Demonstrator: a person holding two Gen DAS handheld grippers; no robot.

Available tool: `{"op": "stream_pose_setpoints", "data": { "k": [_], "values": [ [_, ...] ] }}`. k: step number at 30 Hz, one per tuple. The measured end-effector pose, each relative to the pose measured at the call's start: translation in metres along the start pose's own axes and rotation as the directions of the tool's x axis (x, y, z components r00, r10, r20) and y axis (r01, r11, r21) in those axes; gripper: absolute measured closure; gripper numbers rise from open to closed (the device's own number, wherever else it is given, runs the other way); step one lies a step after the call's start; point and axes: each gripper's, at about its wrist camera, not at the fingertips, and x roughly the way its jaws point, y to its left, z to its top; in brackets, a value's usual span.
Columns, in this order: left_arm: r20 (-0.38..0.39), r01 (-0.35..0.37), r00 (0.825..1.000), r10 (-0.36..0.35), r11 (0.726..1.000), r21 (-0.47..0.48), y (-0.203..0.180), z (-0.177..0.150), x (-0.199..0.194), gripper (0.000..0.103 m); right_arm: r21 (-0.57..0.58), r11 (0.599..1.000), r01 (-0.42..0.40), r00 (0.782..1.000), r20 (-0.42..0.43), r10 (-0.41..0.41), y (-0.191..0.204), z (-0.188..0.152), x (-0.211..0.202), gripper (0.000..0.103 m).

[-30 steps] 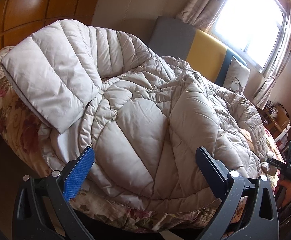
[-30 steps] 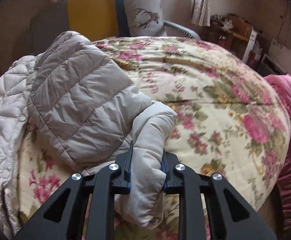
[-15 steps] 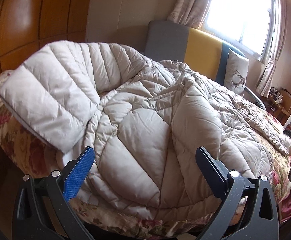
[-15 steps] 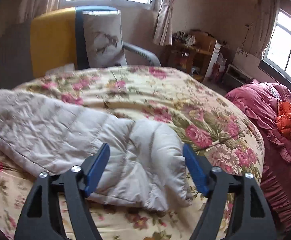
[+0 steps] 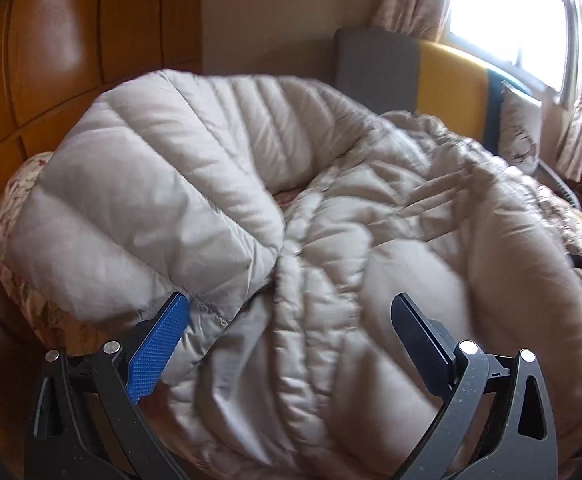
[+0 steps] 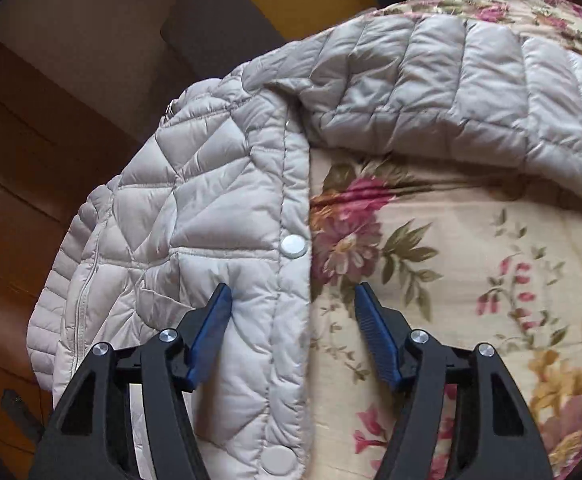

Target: Fold large clothes

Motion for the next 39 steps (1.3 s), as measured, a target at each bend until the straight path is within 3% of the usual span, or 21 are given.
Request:
{"op": "stream_pose_setpoints", "data": {
  "k": [2,3,6,8,11,13,15,19,20,21,22,24,27,30,32,35,37,39],
  "values": [
    [-0.032,-0.01,0.999,0.009,1.0,-0.016,0.009,-0.003,0.011,0.003,-0.037,0.999,0.015,1.0,0.014,-0.014,0.006,-0.004,0.003,0.041],
    [-0.044,-0.005,0.999,0.004,1.0,-0.028,0.012,-0.006,0.015,0.003,-0.068,0.998,0.006,1.0,0.008,-0.006,0.011,-0.005,0.004,0.062],
    [-0.043,0.01,0.999,-0.013,0.998,-0.065,0.016,-0.01,0.016,0.003,-0.145,0.987,0.067,0.998,0.018,-0.065,0.018,-0.007,0.002,0.084],
    [-0.038,0.008,0.999,-0.01,0.998,-0.058,0.012,-0.01,0.012,0.003,-0.189,0.972,0.143,0.989,0.071,-0.132,0.023,-0.003,-0.008,0.087],
    [-0.033,0.014,0.999,-0.016,0.999,-0.05,0.009,-0.012,0.01,0.003,-0.229,0.924,0.305,0.946,0.184,-0.266,0.017,0.006,-0.031,0.088],
    [-0.034,0.031,0.999,-0.033,0.998,-0.046,0.009,-0.013,0.01,0.003,-0.225,0.909,0.351,0.931,0.187,-0.313,0.004,0.012,-0.033,0.088],
    [-0.029,0.016,0.999,-0.017,1.0,-0.021,0.006,-0.016,0.01,0.003,-0.228,0.912,0.342,0.938,0.143,-0.316,-0.014,0.012,-0.025,0.087],
    [-0.032,0.001,0.999,-0.001,1.0,0.005,0.006,-0.015,0.006,0.003,-0.371,0.831,0.414,0.909,0.213,-0.358,-0.008,-0.005,-0.017,0.074],
    [-0.033,0.005,0.999,-0.005,1.0,0.0,0.007,-0.015,0.005,0.003,-0.395,0.804,0.444,0.896,0.228,-0.382,0.0,-0.007,-0.017,0.067],
    [-0.038,0.014,0.999,-0.015,1.0,-0.014,0.009,-0.014,0.004,0.003,-0.413,0.778,0.474,0.881,0.242,-0.408,0.004,-0.009,-0.023,0.047],
    [-0.043,0.021,0.999,-0.022,0.999,-0.029,0.011,-0.012,0.002,0.003,-0.423,0.755,0.501,0.865,0.267,-0.425,0.013,-0.008,-0.027,0.038],
    [-0.039,0.022,0.999,-0.024,0.998,-0.054,0.013,-0.011,-0.004,0.003,-0.42,0.755,0.503,0.861,0.314,-0.4,0.031,-0.004,-0.041,0.033],
    [0.034,0.031,0.999,-0.028,0.996,-0.088,0.017,-0.01,-0.031,0.003,-0.378,0.815,0.439,0.88,0.363,-0.306,0.066,0.001,-0.056,0.008],
    [0.151,-0.017,0.988,0.032,0.995,-0.095,0.025,-0.009,-0.064,0.003,-0.385,0.855,0.347,0.914,0.342,-0.217,0.096,0.009,-0.035,0.007],
    [0.183,-0.058,0.98,0.079,0.991,-0.12,0.037,-0.007,-0.078,0.003,-0.395,0.851,0.347,0.917,0.333,-0.22,0.11,0.011,-0.006,0.004],
    [0.182,-0.105,0.973,0.139,0.977,-0.186,0.062,-0.005,-0.084,0.003,-0.412,0.806,0.424,0.898,0.305,-0.316,0.115,0.008,0.041,0.003],
    [0.16,-0.176,0.962,0.22,0.951,-0.253,0.085,-0.006,-0.083,0.003,-0.419,0.766,0.487,0.873,0.261,-0.413,0.108,0.004,0.069,0.002],
    [0.139,-0.209,0.955,0.262,0.928,-0.308,0.105,-0.008,-0.081,0.003,-0.436,0.746,0.503,0.864,0.243,-0.441,0.1,-0.001,0.083,0.002]
  ]
}}
